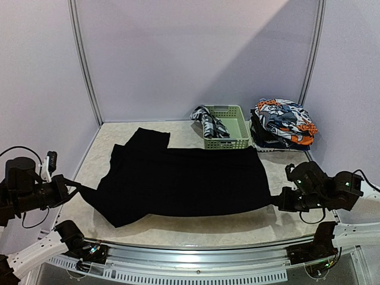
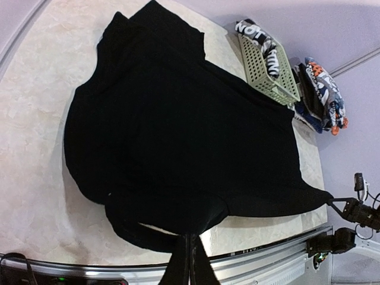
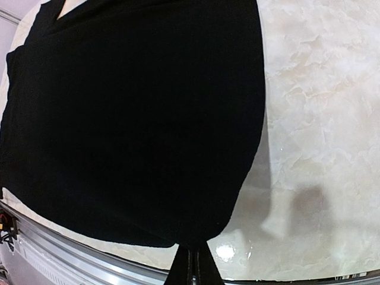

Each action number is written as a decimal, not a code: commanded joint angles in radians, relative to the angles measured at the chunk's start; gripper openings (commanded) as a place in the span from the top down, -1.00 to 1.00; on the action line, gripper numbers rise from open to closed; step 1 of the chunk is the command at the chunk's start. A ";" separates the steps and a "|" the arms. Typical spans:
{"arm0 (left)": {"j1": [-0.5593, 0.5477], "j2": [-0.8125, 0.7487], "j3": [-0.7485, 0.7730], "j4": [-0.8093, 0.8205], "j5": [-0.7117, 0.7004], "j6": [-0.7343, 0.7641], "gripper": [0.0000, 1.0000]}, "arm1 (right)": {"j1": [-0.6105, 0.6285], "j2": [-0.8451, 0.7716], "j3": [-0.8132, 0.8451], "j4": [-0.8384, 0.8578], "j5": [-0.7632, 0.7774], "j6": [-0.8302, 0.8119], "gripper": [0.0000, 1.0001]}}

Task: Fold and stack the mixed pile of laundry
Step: Fold the flattened T-shirt at the center of the board.

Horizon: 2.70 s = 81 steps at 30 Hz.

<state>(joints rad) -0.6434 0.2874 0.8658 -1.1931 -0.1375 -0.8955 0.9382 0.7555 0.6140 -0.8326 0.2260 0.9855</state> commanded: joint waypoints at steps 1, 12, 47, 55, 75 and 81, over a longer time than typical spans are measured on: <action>-0.013 -0.005 -0.033 -0.048 0.019 -0.040 1.00 | 0.008 0.018 -0.054 0.000 -0.016 0.027 1.00; -0.013 0.109 -0.093 0.044 -0.039 -0.029 1.00 | 0.008 0.056 -0.045 0.044 0.084 0.028 1.00; 0.199 0.818 0.141 0.349 -0.262 0.277 1.00 | -0.277 0.708 0.307 0.164 0.062 -0.273 0.98; 0.238 0.953 0.151 0.428 -0.237 0.304 1.00 | -0.314 0.817 0.340 0.194 0.029 -0.303 0.97; 0.301 1.317 0.247 0.677 -0.288 0.424 0.80 | -0.373 0.918 0.357 0.200 0.052 -0.301 0.56; 0.297 1.195 0.171 0.681 -0.303 0.405 -0.89 | -0.374 0.840 0.324 0.216 0.044 -0.309 -0.29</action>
<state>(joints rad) -0.3569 1.5818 1.0821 -0.5339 -0.4099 -0.4831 0.5697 1.6569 0.9543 -0.6380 0.2604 0.6739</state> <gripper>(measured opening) 0.738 0.554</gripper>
